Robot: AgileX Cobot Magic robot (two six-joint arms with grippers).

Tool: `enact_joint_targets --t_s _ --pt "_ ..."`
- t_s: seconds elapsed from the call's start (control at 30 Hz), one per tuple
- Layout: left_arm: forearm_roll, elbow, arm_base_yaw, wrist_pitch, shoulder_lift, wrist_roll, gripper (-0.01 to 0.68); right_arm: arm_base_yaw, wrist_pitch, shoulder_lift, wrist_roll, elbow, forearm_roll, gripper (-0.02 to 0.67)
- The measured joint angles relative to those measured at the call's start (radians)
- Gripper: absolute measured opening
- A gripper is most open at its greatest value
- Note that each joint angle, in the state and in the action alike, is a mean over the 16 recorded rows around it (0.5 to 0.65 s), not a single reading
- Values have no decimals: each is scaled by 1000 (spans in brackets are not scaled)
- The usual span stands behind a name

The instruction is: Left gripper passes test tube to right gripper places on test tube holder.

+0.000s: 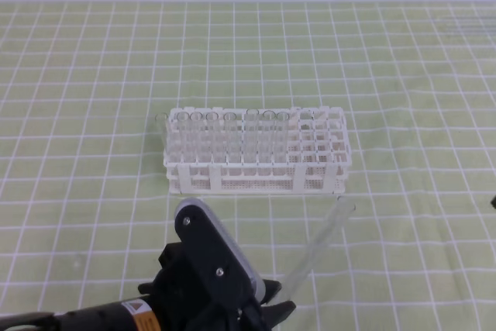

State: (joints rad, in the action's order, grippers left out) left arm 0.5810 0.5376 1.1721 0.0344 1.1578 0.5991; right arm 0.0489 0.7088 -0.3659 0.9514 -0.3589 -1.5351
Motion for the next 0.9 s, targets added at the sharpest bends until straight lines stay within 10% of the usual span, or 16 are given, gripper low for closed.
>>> enact_joint_targets --t_s 0.37,0.9 --pt "0 0 0 -86 16 19 133 0 139 -150 231 -50 -81 461" --pt "-2 2 -10 -331 122 8 134 0 201 -186 438 -50 -171 499"
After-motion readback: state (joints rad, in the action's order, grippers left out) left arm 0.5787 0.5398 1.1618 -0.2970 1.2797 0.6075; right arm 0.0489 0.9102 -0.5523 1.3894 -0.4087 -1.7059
